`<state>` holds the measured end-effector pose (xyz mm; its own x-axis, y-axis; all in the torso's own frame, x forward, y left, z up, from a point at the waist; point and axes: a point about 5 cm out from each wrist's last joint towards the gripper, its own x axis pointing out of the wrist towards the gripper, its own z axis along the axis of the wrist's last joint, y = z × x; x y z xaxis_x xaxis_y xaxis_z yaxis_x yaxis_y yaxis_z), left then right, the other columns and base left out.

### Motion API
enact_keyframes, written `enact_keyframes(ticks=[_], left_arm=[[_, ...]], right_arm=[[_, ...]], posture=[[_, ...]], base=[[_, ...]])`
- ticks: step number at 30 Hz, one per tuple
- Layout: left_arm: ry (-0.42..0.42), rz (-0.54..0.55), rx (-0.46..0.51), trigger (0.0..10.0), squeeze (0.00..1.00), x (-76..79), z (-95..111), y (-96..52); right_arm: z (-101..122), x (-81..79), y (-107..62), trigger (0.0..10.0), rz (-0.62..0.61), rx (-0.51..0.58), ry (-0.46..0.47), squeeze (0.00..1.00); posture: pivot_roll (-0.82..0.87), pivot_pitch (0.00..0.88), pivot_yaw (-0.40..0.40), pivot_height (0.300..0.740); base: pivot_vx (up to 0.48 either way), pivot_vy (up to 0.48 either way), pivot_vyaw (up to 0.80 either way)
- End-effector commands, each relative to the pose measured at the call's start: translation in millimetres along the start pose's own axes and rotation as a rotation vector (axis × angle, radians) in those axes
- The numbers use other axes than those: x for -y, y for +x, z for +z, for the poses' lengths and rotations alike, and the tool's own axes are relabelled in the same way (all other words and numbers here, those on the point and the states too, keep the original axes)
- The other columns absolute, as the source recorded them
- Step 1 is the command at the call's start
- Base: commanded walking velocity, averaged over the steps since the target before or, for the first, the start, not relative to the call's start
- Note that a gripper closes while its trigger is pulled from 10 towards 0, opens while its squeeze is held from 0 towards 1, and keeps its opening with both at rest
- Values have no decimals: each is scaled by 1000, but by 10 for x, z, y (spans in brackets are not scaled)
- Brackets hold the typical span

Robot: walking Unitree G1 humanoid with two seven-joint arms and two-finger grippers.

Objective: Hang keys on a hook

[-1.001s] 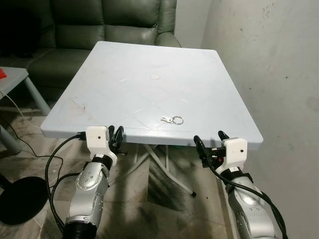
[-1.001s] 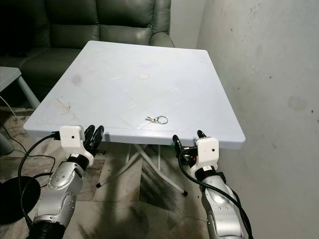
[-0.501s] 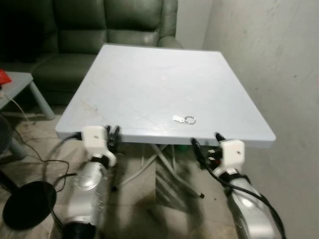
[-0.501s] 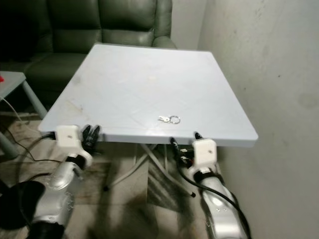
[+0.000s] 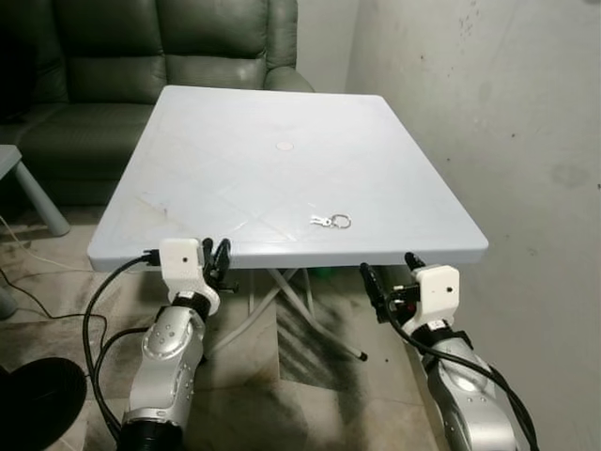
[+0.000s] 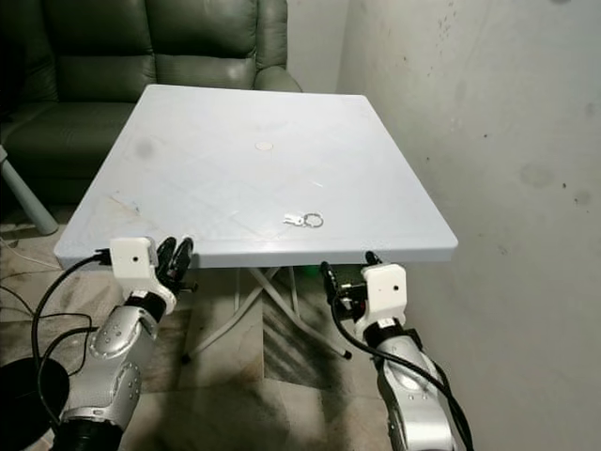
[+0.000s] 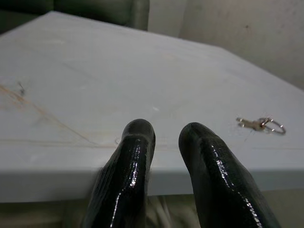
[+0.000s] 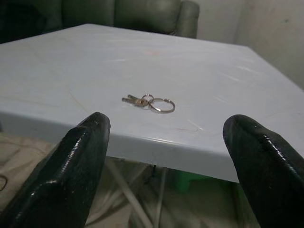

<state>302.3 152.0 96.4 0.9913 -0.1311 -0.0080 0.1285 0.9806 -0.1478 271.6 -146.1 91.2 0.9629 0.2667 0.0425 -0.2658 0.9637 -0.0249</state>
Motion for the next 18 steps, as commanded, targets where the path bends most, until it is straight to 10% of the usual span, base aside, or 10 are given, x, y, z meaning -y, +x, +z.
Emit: enact_keyframes(ticks=[1, 12, 18], left_arm=[[1, -16, 3, 10000, 0, 28, 27, 8], [7, -27, 0, 10000, 0, 51, 19, 9], [8, -31, -2, 10000, 0, 55, 20, 12]], right_arm=[[48, -3, 10, 10000, 3, 15, -8, 0], [43, -26, 12, 10000, 29, 9, -43, 0], [42, -35, 14, 10000, 34, 7, -47, 0]], posture=[[-65, 0, -50, 740], [-65, 0, -48, 740], [-65, 0, -47, 740]], base=[[0, 0, 0], [256, 0, 0], [316, 0, 800]])
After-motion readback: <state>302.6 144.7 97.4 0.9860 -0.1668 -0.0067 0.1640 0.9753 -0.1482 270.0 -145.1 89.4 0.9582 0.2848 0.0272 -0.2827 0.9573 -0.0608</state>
